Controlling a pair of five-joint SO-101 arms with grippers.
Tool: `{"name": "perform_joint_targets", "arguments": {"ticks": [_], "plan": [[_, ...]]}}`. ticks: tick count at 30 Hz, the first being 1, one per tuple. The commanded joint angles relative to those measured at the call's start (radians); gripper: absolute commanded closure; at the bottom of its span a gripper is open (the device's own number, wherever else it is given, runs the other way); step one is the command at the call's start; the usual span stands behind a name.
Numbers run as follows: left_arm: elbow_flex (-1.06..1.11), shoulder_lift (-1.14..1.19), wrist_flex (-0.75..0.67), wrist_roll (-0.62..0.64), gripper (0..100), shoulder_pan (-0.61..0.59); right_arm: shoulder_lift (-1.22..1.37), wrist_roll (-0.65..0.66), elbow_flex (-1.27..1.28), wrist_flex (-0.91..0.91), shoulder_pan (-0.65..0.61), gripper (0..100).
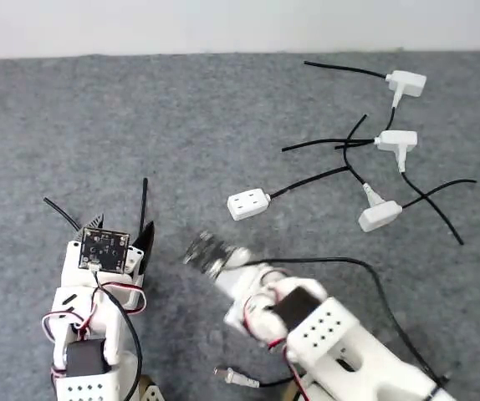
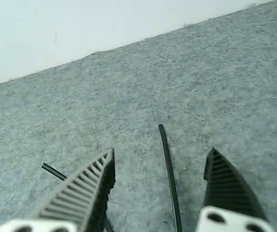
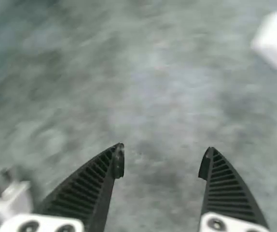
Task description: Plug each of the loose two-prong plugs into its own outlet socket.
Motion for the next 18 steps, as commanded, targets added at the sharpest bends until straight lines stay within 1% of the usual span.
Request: {"name": "perform_joint_targets", "arguments": {"ticks": [1,8,11,12,18], "plan": [[-0.007,-0.009,-0.038,-0.011,70,-0.005,0.019,0.026,-0.038,0.018,-0.194,74.3],[-0.008,-0.009,-0.040,-0.011,70,-0.005,0.021,0.026,0.005,0.018,-0.369,74.3],[-0.008,-0.009,-0.040,-0.012,70,-0.005,0.021,0.028,0.061,0.045,-0.447,74.3],[-0.008,-0.009,-0.040,-0.012,70,-0.005,0.021,0.028,0.077,0.045,-0.461,74.3],[-0.007,-0.009,-0.040,-0.015,70,-0.005,0.021,0.028,0.064,0.054,-0.446,74.3]]}}
